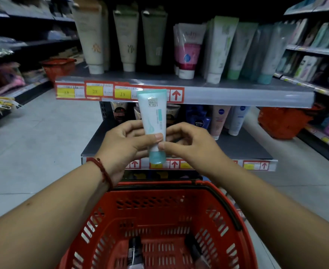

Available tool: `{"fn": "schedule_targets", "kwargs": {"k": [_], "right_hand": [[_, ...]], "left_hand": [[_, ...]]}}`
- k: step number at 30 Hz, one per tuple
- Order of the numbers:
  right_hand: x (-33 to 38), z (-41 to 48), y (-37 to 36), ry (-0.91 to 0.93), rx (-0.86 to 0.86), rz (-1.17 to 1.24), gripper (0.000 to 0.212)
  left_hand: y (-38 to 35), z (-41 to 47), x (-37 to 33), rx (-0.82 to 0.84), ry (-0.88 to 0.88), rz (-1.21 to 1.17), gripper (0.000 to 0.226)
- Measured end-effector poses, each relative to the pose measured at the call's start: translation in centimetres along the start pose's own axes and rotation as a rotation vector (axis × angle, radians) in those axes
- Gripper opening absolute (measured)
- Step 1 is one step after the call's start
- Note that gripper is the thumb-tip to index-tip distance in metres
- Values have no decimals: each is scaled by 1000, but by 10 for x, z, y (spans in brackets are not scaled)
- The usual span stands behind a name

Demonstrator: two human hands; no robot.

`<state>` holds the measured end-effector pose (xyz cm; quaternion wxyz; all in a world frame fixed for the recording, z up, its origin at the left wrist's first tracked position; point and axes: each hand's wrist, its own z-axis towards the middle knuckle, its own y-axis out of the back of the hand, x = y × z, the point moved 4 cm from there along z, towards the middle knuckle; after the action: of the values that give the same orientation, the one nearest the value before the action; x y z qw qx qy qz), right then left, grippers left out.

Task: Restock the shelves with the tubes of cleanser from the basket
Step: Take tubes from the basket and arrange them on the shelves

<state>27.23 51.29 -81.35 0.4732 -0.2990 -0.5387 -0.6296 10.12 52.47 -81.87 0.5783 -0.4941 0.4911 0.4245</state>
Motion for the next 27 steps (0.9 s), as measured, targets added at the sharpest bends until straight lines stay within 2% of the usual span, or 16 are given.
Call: {"fn": "schedule_targets", "kwargs": {"k": [8,15,23,27], "right_hand": [[25,0,49,8,-166,42,27],[28,2,104,14,-264,33,25],[28,20,216,72,-401,-124,23],[26,43,274,91,-463,-219,24]], "left_hand": [[-49,9,-44,132,-56,-60,38],[-97,32,-58,210,-43,-111,48],[-200,81,-89,243,-161,22,27],[-255,118,-103,238,-239,61,25]]}}
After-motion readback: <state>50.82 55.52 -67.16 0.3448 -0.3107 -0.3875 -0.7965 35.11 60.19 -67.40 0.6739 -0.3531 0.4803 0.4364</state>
